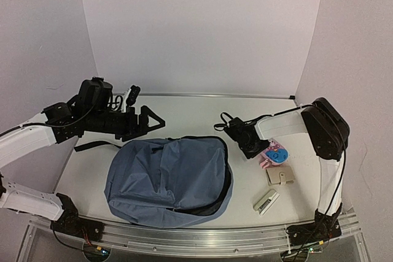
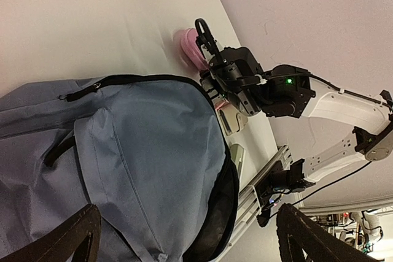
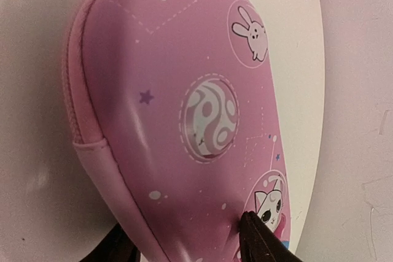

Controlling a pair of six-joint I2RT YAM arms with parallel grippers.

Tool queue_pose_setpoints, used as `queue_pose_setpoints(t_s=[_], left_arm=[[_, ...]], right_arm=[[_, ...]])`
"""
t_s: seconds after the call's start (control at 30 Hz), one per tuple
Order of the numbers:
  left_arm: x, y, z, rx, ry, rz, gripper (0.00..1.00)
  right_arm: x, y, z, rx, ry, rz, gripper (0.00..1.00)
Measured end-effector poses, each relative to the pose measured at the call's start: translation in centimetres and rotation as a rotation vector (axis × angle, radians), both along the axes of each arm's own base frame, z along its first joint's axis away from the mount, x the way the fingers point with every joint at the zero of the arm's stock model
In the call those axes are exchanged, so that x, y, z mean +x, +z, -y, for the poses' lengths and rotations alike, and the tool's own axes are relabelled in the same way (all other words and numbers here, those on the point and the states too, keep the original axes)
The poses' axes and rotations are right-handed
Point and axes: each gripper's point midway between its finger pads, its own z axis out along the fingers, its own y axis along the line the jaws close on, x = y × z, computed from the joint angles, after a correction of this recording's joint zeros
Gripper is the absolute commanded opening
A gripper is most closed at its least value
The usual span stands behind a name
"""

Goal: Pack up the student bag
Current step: Pick up the stationery from the center of the board.

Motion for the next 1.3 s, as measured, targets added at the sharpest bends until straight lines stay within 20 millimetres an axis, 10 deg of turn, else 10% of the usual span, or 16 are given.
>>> queue_pose_setpoints(t_s=[0.2, 0.43, 0.83, 1.07, 1.3], left_arm=[[0.0, -0.1, -0.1, 0.003, 0.003, -0.003, 1.0], [0.3, -0.3, -0.2, 0.009, 0.014, -0.006, 1.0], [1.5, -1.6, 0.5, 0.034, 0.051, -0.061, 0.99], [3.2, -0.9, 3.0, 0.008, 0.023, -0.099, 1.0], [3.6, 0.9, 5.6, -0.072, -0.051, -0.108, 1.0]], right_arm=[[0.7, 0.6, 0.0, -0.021, 0.017, 0.035, 0.0], [0.7, 2.9, -0.1, 0.059, 0.011, 0.093, 0.0], [-1.8, 19.2, -1.6, 0.551, 0.107, 0.429, 0.0], [-6.8, 24.2, -7.1, 0.797, 0.343, 0.45, 0.0], [-11.6, 22.3, -14.9, 0.802, 0.545, 0.326, 0.0]])
